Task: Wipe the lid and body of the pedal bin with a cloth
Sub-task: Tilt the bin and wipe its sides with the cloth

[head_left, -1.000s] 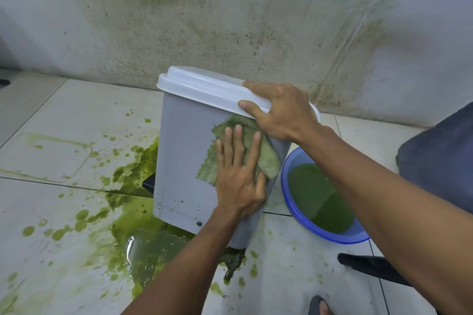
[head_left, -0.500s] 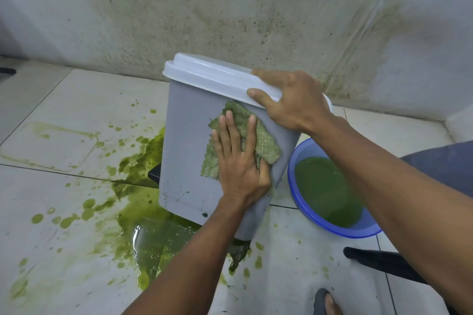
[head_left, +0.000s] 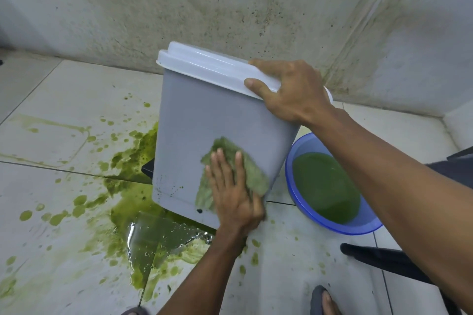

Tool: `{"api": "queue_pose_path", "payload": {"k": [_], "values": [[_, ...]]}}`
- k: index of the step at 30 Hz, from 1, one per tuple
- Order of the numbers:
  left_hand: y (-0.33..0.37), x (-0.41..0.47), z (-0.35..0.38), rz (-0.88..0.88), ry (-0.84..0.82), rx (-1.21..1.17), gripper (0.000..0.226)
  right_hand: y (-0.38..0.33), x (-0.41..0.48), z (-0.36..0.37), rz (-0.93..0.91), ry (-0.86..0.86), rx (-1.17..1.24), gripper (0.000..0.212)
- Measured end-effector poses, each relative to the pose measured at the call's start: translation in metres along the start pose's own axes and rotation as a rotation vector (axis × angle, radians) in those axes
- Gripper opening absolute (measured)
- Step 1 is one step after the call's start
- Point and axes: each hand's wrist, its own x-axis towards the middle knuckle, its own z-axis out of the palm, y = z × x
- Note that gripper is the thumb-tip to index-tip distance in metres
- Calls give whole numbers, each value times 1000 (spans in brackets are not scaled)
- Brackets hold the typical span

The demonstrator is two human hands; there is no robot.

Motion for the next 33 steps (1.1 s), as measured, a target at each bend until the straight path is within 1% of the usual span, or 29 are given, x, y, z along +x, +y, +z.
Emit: {"api": "queue_pose_path", "payload": {"k": [3,5,8,11,13,15,18,21,24,26,28,30,31,33], "values": [[28,41,3,7,46,10,100,1,3,1,-9,2,-8,51],[30,38,6,6,39,19,97,3,5,0,-2,5,-6,52],[7,-9,12,-21,35,40,92,5,7,1,1,9,7,51],[-22,-59,14,-42,-1,48,97,7,8,3,4,7,16,52],[-28,-66,12,-37,-17,42,99,7,9,3,0,13,15,54],[-19,-47,9,-46,5,22,99,6,7,3,-4,18,14,54],[15,28,2,-67,56,-40,97,5,5,3,-7,31,21,52],[34,88,-6,-3,86,-43,88,4,5,3,-6,40,31,54],[13,74,-8,29,58,-3,87,3,5,1,2,34,34,55],[-17,35,-6,-51,65,13,87,3,4,1,-7,30,42,54],[-37,-7,-6,-203,77,-9,86,4,4,2,-14,27,36,52],[-40,-31,-7,-334,86,-40,85,3,3,3,-15,31,21,52],[-36,-29,-7,-375,98,-56,85,3,2,3,-16,39,17,53],[-20,3,-5,-414,140,-66,85,2,1,3,-22,52,15,55]]}}
